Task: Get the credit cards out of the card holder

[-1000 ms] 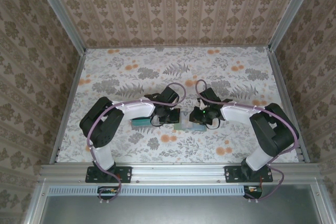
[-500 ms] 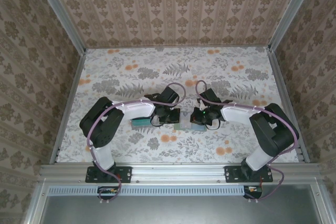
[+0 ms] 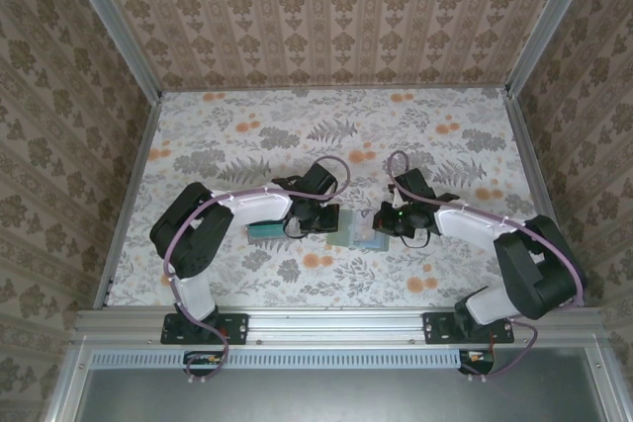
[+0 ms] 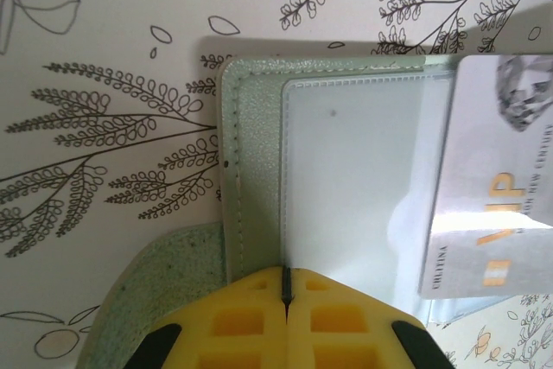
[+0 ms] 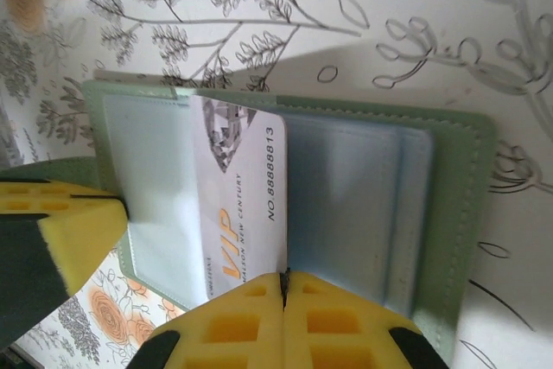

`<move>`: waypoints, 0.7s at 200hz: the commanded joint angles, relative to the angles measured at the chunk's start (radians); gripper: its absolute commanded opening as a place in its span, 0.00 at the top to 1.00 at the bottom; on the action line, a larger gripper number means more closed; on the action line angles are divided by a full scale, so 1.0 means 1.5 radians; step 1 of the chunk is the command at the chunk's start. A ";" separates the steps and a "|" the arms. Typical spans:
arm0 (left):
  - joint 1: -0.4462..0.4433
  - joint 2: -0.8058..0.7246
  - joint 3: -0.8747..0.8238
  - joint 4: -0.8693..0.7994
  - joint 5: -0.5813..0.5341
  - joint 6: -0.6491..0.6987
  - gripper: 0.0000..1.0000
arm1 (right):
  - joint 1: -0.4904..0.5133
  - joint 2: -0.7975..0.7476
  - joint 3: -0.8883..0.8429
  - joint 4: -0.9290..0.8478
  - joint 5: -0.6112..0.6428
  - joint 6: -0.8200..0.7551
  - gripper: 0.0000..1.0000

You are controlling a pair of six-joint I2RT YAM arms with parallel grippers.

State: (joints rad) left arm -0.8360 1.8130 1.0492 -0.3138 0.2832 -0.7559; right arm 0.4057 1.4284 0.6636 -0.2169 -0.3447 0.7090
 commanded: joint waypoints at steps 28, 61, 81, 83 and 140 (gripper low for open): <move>0.004 -0.003 0.001 -0.057 -0.017 0.004 1.00 | -0.012 -0.091 0.000 -0.083 0.020 -0.050 1.00; 0.004 -0.023 0.016 -0.068 -0.023 0.004 1.00 | -0.012 -0.153 0.018 -0.125 0.024 -0.093 1.00; 0.004 -0.051 0.026 -0.078 -0.041 0.003 1.00 | -0.012 -0.182 0.036 -0.140 0.011 -0.130 1.00; 0.004 -0.055 0.027 -0.079 -0.044 0.003 1.00 | -0.012 -0.185 0.039 -0.141 0.010 -0.133 1.00; 0.020 -0.197 0.030 -0.134 -0.150 -0.015 0.76 | 0.015 -0.194 0.134 -0.177 -0.013 -0.255 1.00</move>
State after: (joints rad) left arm -0.8276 1.6245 1.0752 -0.4419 0.1661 -0.7635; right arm 0.4026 1.1450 0.7887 -0.4313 -0.3428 0.4446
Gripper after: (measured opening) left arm 0.193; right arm 0.068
